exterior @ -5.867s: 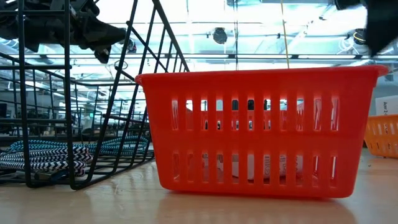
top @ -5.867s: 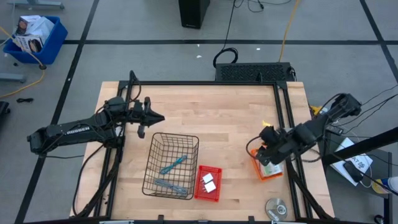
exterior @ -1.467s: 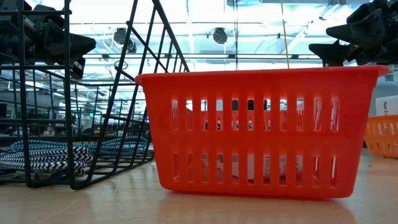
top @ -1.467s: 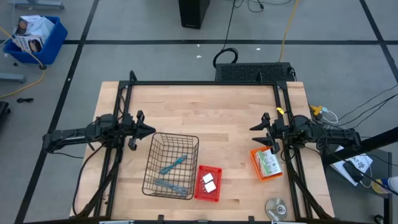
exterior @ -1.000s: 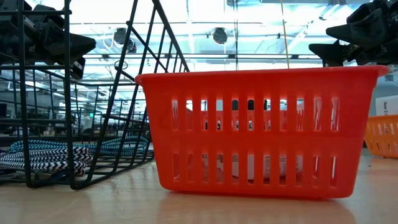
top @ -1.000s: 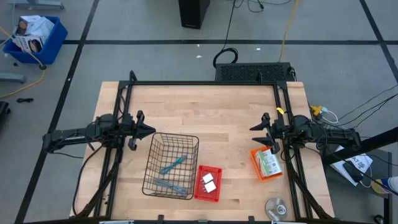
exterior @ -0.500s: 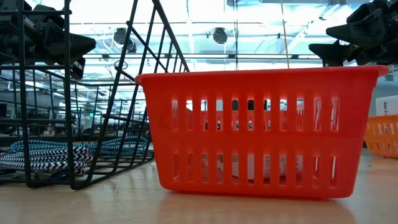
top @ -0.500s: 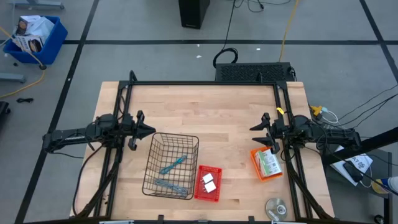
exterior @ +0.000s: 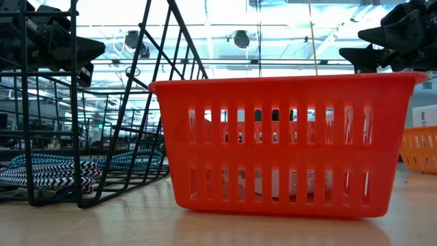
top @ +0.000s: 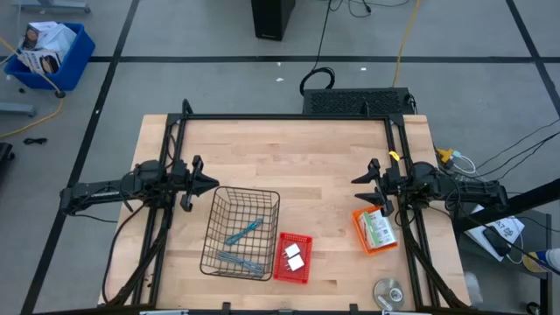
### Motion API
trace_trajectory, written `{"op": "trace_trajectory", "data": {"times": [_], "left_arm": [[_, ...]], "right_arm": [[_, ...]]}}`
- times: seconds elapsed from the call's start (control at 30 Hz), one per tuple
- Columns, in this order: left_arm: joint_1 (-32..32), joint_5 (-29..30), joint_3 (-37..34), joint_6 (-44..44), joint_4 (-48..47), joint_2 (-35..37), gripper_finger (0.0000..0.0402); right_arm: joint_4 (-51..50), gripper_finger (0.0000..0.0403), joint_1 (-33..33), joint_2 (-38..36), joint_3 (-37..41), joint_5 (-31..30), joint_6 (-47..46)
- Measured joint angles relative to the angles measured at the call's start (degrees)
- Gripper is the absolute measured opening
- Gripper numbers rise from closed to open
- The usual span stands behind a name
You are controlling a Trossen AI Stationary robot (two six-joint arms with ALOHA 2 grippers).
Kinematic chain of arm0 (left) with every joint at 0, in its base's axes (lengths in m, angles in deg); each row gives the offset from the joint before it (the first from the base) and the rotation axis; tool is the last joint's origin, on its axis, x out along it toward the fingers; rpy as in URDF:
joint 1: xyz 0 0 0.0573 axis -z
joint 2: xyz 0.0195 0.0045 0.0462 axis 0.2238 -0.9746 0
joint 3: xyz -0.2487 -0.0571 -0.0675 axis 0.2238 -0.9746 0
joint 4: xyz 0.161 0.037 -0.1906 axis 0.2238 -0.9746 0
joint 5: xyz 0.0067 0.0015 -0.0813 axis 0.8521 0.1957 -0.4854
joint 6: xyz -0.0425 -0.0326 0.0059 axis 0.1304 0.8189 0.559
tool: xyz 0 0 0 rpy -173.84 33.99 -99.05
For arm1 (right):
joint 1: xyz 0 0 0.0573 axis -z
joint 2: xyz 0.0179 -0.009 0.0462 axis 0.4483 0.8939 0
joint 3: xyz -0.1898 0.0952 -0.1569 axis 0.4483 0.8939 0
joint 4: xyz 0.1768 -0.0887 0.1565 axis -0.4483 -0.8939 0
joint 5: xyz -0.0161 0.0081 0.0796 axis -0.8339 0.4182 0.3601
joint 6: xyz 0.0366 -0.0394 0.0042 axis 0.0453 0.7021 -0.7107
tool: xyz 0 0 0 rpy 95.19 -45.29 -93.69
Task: Pick and place items into bin
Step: Return to Home Position
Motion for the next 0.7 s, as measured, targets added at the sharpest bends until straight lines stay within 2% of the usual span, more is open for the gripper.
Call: {"op": "trace_trajectory", "data": {"times": [0.7], "left_arm": [[0.0,0.0,0.0,0.0,0.0,0.0,0.0031]], "right_arm": [[0.0,0.0211,0.0,0.0,0.0,0.0,0.0]]}}
